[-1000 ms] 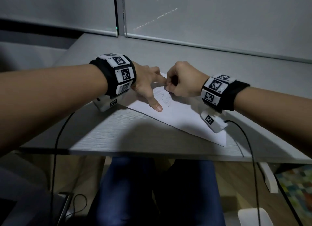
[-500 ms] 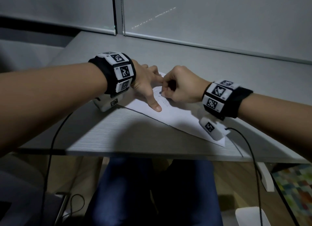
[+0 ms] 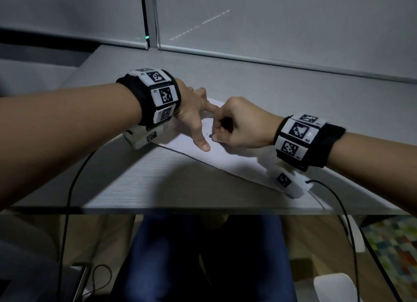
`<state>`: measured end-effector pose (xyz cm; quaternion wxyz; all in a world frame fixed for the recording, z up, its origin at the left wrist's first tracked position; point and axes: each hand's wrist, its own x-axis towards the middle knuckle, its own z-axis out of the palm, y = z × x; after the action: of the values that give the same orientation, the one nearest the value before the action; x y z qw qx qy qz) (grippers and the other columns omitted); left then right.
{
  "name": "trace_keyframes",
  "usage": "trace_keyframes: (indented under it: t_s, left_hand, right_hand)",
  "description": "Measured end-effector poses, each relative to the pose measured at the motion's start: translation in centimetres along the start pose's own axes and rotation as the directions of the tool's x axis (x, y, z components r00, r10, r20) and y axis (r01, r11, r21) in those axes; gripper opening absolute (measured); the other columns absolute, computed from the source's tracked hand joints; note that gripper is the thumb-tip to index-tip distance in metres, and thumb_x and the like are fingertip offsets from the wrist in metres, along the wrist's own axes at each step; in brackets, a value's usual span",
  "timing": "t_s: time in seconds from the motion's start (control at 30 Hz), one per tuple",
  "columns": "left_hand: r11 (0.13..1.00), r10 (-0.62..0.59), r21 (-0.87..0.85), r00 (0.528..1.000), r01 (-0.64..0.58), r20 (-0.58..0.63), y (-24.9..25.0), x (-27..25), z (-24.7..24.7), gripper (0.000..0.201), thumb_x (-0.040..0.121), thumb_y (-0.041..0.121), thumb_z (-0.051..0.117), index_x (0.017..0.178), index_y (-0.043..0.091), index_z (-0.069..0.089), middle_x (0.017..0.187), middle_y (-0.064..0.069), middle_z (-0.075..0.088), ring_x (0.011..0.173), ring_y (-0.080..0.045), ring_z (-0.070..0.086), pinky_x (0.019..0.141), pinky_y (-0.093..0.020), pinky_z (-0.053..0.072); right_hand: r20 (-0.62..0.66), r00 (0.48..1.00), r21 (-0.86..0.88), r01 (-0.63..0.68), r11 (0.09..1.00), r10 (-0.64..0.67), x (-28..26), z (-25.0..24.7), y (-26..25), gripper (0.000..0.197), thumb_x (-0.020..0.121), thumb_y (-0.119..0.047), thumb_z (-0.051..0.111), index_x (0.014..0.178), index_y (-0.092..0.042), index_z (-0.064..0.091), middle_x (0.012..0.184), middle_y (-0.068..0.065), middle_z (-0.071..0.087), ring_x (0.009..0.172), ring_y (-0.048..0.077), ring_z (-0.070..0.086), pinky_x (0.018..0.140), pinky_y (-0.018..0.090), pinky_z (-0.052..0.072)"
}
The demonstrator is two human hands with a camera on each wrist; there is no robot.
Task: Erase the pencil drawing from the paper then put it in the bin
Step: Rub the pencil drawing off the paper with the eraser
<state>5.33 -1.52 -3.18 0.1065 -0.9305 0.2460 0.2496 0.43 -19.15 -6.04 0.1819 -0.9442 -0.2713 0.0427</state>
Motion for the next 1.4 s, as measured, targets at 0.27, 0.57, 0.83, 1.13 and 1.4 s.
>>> trace_keyframes:
  t_s: [0.27,0.57,0.83,1.13,1.4]
  left_hand:
    - [1.000,-0.007,-0.010,1.000,0.007,0.000,0.1,0.0,0.0,0.120,0.044,0.095,0.075,0.145,0.081,0.012,0.140,0.002,0.030,0.142,-0.034,0.032,0.106,-0.057,0.039]
    - [1.000,0.010,-0.001,1.000,-0.010,-0.009,0.1,0.1,0.3,0.119,0.035,0.099,0.071,0.141,0.081,0.020,0.136,0.004,0.031,0.138,-0.032,0.035,0.109,-0.058,0.038]
    - [1.000,0.006,0.006,1.000,-0.006,-0.011,0.1,0.2,0.2,0.109,0.041,0.098,0.072,0.135,0.081,0.020,0.140,0.002,0.030,0.138,-0.033,0.034,0.105,-0.056,0.039]
    - [1.000,-0.001,0.008,1.000,0.001,-0.002,0.3,0.0,0.1,0.119,0.038,0.098,0.070,0.140,0.083,0.010,0.148,0.001,0.027,0.140,-0.035,0.032,0.105,-0.058,0.038]
    - [1.000,0.011,0.003,1.000,-0.011,-0.015,-0.1,0.2,0.3,0.100,0.045,0.095,0.075,0.133,0.077,0.031,0.135,0.005,0.031,0.135,-0.030,0.035,0.104,-0.055,0.040]
  right_hand:
    - [-0.124,0.984,-0.073,-0.139,0.988,0.130,0.9,-1.0,2.0,0.015,0.088,-0.018,0.076,0.075,-0.012,0.076,0.063,-0.002,0.071,0.056,0.011,0.063,0.061,0.029,0.055]
    - [-0.034,0.997,-0.030,-0.063,0.998,0.062,-0.3,-0.6,0.8,0.014,0.087,-0.024,0.080,0.077,-0.014,0.077,0.064,-0.005,0.069,0.055,0.006,0.060,0.058,0.015,0.045]
    - [-0.030,0.999,-0.033,-0.031,0.999,0.030,-1.2,0.1,-0.3,0.010,0.087,-0.018,0.075,0.079,-0.011,0.076,0.071,-0.001,0.074,0.064,0.012,0.067,0.062,0.021,0.053]
    - [-0.091,0.991,-0.039,-0.100,0.994,0.096,-0.2,-0.6,1.1,0.013,0.088,-0.020,0.077,0.077,-0.012,0.076,0.068,0.000,0.072,0.059,0.012,0.064,0.062,0.024,0.050]
    - [-0.044,0.998,-0.027,-0.035,0.999,0.034,0.2,-0.2,-0.1,0.014,0.088,-0.021,0.079,0.078,-0.013,0.077,0.062,-0.006,0.066,0.054,0.006,0.059,0.058,0.016,0.046]
